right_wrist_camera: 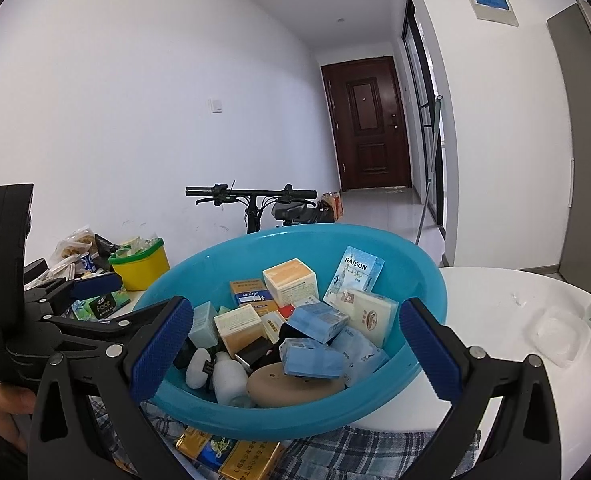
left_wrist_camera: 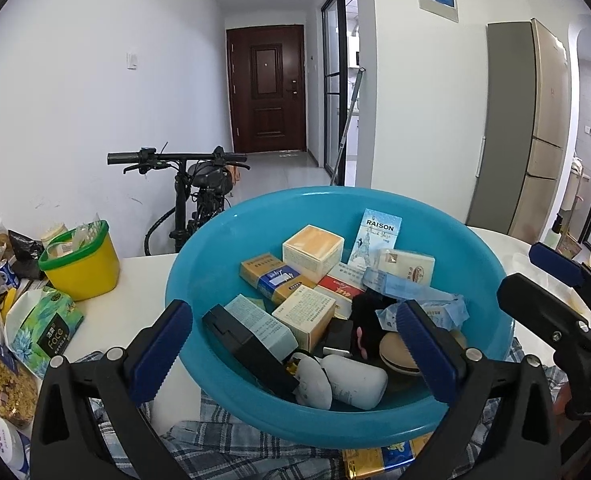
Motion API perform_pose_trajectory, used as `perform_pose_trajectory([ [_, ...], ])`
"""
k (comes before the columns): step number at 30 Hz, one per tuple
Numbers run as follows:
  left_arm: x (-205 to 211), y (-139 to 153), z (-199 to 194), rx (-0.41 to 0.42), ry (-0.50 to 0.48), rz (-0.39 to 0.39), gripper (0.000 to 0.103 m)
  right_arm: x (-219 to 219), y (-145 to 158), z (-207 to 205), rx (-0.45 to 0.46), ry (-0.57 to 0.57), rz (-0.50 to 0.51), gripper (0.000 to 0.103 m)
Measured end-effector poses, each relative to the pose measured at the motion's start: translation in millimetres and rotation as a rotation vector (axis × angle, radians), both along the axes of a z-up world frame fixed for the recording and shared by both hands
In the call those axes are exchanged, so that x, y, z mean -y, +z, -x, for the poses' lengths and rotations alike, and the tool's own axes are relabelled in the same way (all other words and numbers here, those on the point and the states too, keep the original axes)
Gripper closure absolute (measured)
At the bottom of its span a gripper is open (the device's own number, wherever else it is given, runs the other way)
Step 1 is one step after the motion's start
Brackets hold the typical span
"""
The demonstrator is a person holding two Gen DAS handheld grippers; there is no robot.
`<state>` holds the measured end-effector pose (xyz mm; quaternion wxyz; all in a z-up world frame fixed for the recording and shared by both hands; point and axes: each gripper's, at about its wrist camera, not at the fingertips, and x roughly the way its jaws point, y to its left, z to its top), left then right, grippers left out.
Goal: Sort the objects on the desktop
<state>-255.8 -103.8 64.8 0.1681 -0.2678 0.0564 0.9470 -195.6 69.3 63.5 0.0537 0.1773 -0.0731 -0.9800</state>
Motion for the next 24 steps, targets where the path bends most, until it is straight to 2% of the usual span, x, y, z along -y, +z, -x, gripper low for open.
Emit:
perform_pose_trajectory([
  [9,16.1,6.3,-17.6,-0.005,0.032,0.019,0.0,1.7,0.3,-1.2,0.005,0.012,0.005,0.0],
  [17,41.3,13.2,-61.1,0.008,-0.025,0.039,0.0,11.0,-4.3,2.5,0.027,0.04,-0.008,0.0],
  [24,46.3,-14.1,-112.8,0.046,-0.019,0.142,0.0,13.2,-8.6,3.8,0.038,0.042,-0.016,0.0],
])
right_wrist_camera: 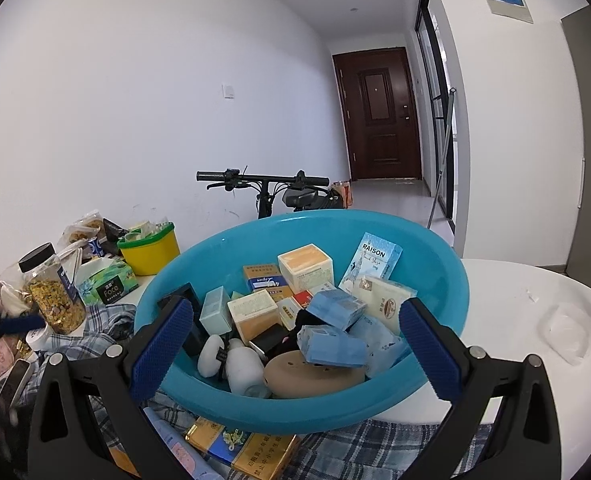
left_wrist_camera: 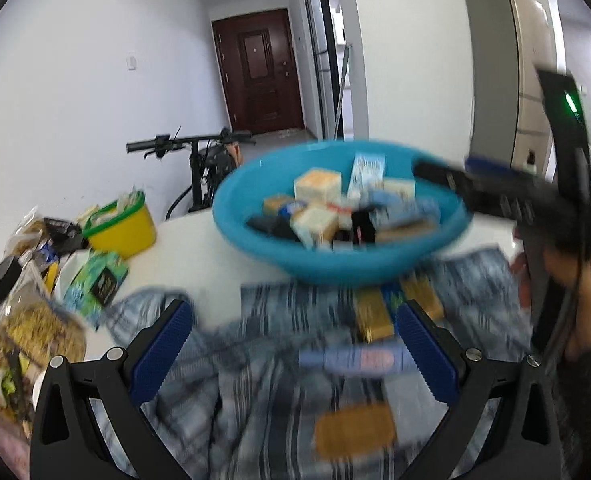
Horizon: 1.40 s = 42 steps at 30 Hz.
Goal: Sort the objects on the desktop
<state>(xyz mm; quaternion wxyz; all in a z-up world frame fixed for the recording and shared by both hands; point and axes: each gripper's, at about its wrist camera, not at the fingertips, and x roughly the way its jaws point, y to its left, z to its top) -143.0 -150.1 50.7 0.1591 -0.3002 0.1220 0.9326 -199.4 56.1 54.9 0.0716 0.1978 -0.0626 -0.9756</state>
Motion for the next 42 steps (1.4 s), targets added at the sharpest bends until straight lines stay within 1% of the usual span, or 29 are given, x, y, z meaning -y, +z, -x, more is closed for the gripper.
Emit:
perform_pose_trajectory([
  [5,0.2,-31.8,-23.6,0.062,-0.009,0.046,0.0,-1.4,-2.0,1.0,0.006,-0.005,0.006,0.0],
  [9,-4.0,-59.9,-28.7,0.15,-0.027,0.053,0.0,-1.1,-1.7,0.8,0.005,-0.003,0.005,0.0],
  [10,-6.0,-64.2,-28.7,0.155,-0.024,0.064,0.0,-0.5,-1.7,0.9,0.005,-0.002,0.003,0.0],
  [13,-10.8,-76.5,-28.9,0.147,0.012,0.135,0.0,1.1,-1.3,1.0,0.007,0.001,-0.003,0.0],
  [15,-11.3,-82.4,-27.6,0.142,0.024,0.162,0.0,1.6,-1.7,1.4,0.009,0.003,-0.003,0.0],
  [16,-9.5,-81.9,-27.4,0.137,0.025,0.152,0.0,1.9,-1.8,1.7,0.01,0.003,-0.004,0.0],
  [22,0.3,-82.7,-18.4,0.166,0.039,0.11,0.0,4.2,-2.8,2.4,0.014,0.007,-0.01,0.0],
  [25,1.7,-80.7,-18.8,0.154,0.063,0.118,0.0,6.0,-3.5,2.9,0.016,0.01,-0.013,0.0],
  [29,-5.9,-79.9,-20.9,0.179,0.007,0.077,0.0,8.5,-4.7,3.8,0.021,0.015,-0.019,0.0],
  [32,-12.9,-82.1,-21.0,0.16,0.004,0.094,0.0,10.3,-5.4,3.2,0.022,0.017,-0.026,0.0],
  [37,-6.0,-84.2,-15.6,0.171,0.031,0.072,0.0,11.3,-6.7,3.8,0.027,0.022,-0.027,0.0],
  [39,-2.7,-89.8,-11.0,0.196,0.051,0.078,0.0,12.0,-6.8,3.9,0.028,0.021,-0.029,0.0],
  [41,-1.8,-96.3,-7.8,0.225,0.051,0.075,0.0,13.0,-6.8,3.9,0.028,0.024,-0.031,0.0],
  [42,-1.5,-94.5,-8.6,0.217,0.045,0.06,0.0,13.5,-6.9,3.9,0.028,0.024,-0.032,0.0],
])
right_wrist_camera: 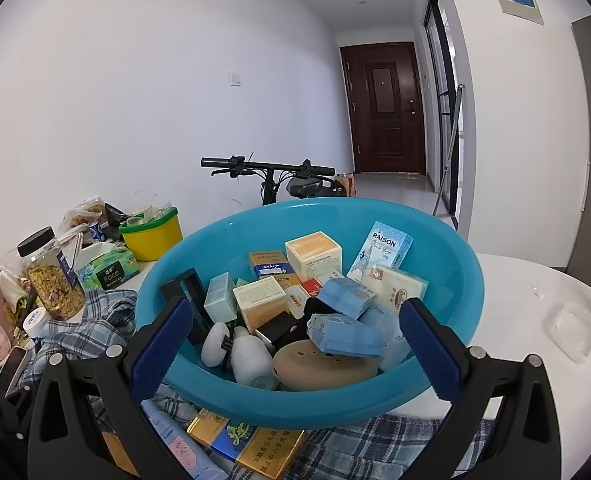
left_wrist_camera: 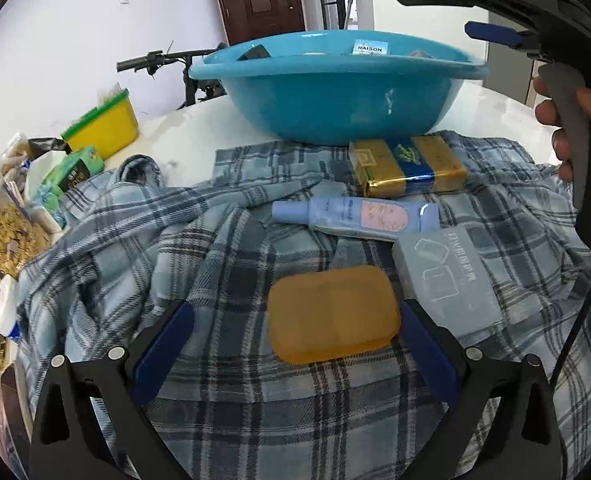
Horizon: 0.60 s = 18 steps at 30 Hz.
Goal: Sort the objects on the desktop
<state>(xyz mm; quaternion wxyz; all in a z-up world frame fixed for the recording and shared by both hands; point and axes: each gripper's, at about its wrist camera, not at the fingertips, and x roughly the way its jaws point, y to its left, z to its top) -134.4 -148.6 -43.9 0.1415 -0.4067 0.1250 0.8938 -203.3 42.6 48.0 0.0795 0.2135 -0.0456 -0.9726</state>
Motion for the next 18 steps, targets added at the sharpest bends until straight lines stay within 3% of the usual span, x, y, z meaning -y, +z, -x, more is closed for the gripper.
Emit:
perform_pose_trajectory([
  [2,-0.3,2.4,-3.4,-0.019,-0.009,-0.014,0.003,0.6,-0.1,-0.4,-0.001,0.001,-0.002,0.0],
  [4,-1.7,1.5,-3.3,-0.009,-0.024,-0.019,0.021,1.3,-0.6,0.0,0.002,0.004,-0.002,0.0],
  [5,-1.7,0.4,-2.5,0.006,-0.031,-0.028,0.037,1.7,-0.9,-0.2,0.002,0.003,-0.004,0.0],
  [11,2.3,-0.4,-0.7,0.027,-0.032,-0.06,0.037,4.9,-1.5,-0.7,0.0,0.009,-0.01,0.0],
  [18,14.1,10.8,-8.3,-0.026,-0.027,-0.143,0.037,5.9,3.2,-4.5,-0.016,0.018,-0.015,0.0],
])
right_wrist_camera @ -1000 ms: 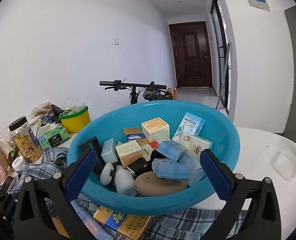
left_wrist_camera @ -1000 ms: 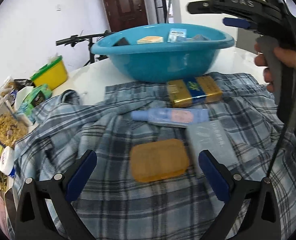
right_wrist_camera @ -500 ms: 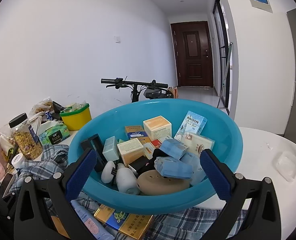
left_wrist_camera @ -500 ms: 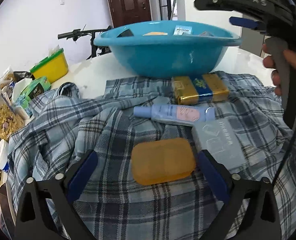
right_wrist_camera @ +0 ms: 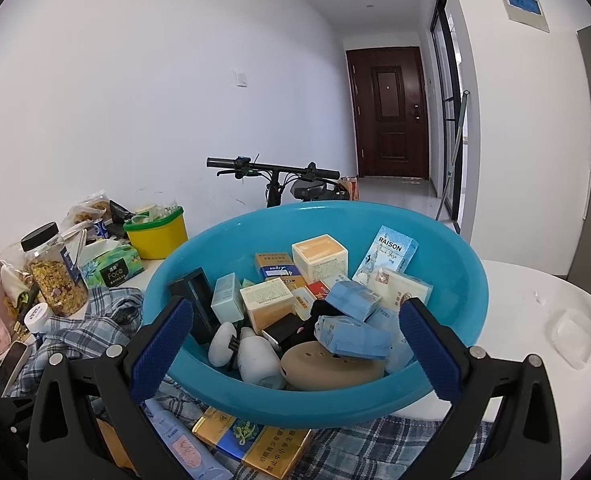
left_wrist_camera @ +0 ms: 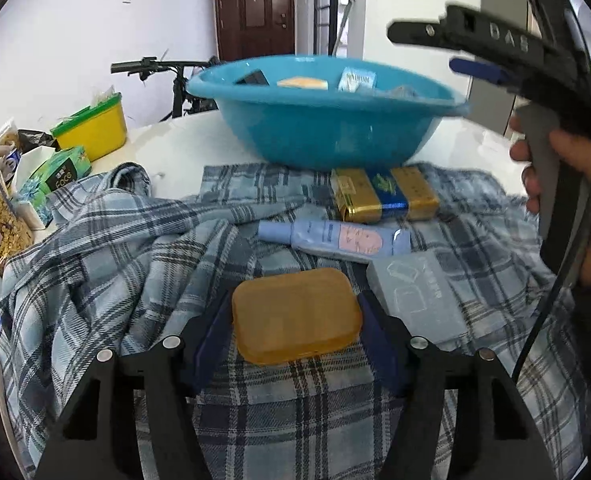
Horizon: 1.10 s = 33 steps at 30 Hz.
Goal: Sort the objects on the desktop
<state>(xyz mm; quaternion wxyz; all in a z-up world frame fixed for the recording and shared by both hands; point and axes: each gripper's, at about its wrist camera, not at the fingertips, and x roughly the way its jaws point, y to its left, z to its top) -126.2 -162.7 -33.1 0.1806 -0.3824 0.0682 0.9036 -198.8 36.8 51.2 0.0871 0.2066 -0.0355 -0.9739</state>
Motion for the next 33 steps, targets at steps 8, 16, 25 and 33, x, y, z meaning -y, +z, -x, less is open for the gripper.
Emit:
perform_pose_trajectory([
  [8,9.8,6.0,-2.3,-0.024,0.021,-0.055,0.037,-3.1,19.6,-10.3,-0.038,0.044,0.008,0.0],
  [16,8.7,11.4,-8.1,-0.071,0.02,-0.05,0.037,-1.6,18.7,-46.7,0.064,0.257,-0.02,0.0],
  [25,8.8,13.3,-11.5,-0.091,0.028,-0.045,0.037,28.6,-52.2,-62.7,0.309,0.488,-0.171,0.0],
  [33,12.4,15.8,-13.2,-0.098,0.047,-0.052,0.037,55.3,-81.2,-64.2,0.404,0.597,-0.211,0.0],
])
